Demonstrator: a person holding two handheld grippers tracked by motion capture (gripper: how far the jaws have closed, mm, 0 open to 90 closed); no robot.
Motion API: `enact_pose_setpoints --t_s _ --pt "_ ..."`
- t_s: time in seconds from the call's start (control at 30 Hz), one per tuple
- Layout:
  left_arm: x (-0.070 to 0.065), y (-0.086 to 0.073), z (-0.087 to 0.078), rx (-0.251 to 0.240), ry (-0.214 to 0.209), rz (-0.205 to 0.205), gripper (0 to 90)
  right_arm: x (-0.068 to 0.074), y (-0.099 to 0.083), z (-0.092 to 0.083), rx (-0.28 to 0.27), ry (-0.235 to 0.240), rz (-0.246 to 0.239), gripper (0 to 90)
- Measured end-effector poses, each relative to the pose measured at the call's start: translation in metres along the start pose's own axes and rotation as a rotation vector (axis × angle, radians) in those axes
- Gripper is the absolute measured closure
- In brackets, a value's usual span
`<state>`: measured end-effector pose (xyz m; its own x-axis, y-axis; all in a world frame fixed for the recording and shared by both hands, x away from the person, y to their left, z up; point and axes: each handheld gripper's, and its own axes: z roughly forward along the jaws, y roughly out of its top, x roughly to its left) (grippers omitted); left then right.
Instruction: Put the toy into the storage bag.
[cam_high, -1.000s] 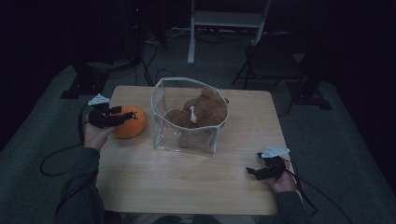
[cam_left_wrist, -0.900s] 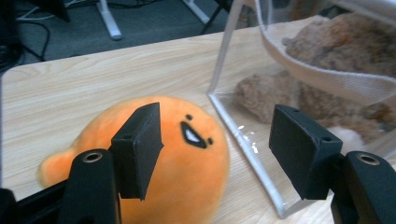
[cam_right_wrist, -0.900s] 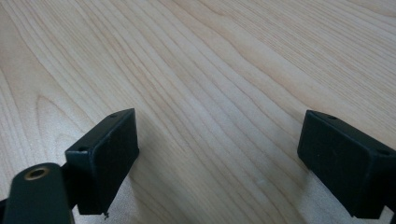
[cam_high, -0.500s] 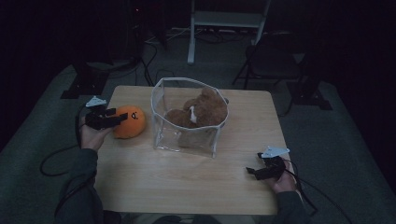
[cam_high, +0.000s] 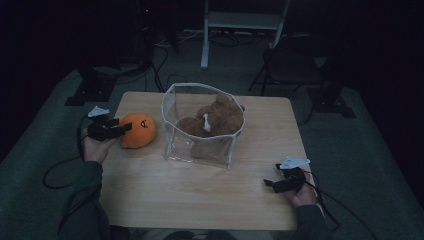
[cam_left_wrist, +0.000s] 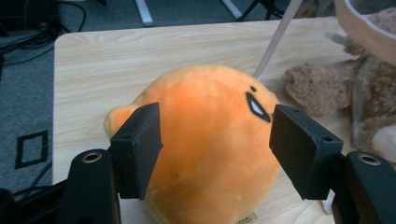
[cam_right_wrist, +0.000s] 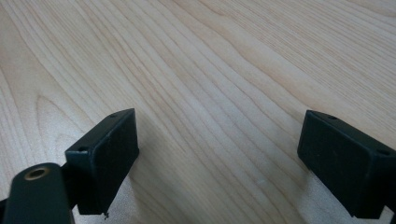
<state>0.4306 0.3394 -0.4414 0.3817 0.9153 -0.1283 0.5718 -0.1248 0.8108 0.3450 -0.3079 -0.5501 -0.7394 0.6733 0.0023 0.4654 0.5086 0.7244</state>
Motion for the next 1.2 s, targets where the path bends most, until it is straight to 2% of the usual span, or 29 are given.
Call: enact_pose_setpoints --t_s 0.17,0.33,0.4,0.5,0.63,0.67,0.83,0.93,1.03,1.2 --pt "0.007 -0.005 0.001 0.001 0.014 -0.031 41.3 0.0 0.0 0.0 0.0 0.0 0.0 11.6" --pt "0.012 -0.011 0.0 0.01 0.029 -0.043 55.6 0.0 0.0 0.0 0.0 0.0 0.0 11.6" --pt "0.014 -0.012 -0.001 0.017 0.052 -0.052 60.2 0.0 0.0 0.0 0.0 0.0 0.0 11.6" --pt "0.019 -0.015 -0.002 0.022 0.079 -0.08 61.9 0.0 0.0 0.0 0.0 0.0 0.0 11.6" --pt "0.024 -0.019 0.0 0.041 0.083 -0.096 59.5 0.0 0.0 0.0 0.0 0.0 0.0 11.6" --pt "0.026 -0.021 0.003 0.053 0.081 -0.11 59.5 0.0 0.0 0.0 0.0 0.0 0.0 11.6" --pt "0.026 -0.025 0.01 0.058 0.077 -0.126 52.7 0.0 0.0 0.0 0.0 0.0 0.0 11.6" --pt "0.026 -0.025 0.013 0.058 0.055 -0.138 47.5 0.0 0.0 0.0 0.0 0.0 0.0 11.6" --pt "0.024 -0.022 0.017 0.068 0.027 -0.132 40.4 0.0 0.0 0.0 0.0 0.0 0.0 11.6" --pt "0.015 -0.018 0.023 0.078 -0.02 -0.103 31.9 0.0 0.0 0.0 0.0 0.0 0.0 11.6"
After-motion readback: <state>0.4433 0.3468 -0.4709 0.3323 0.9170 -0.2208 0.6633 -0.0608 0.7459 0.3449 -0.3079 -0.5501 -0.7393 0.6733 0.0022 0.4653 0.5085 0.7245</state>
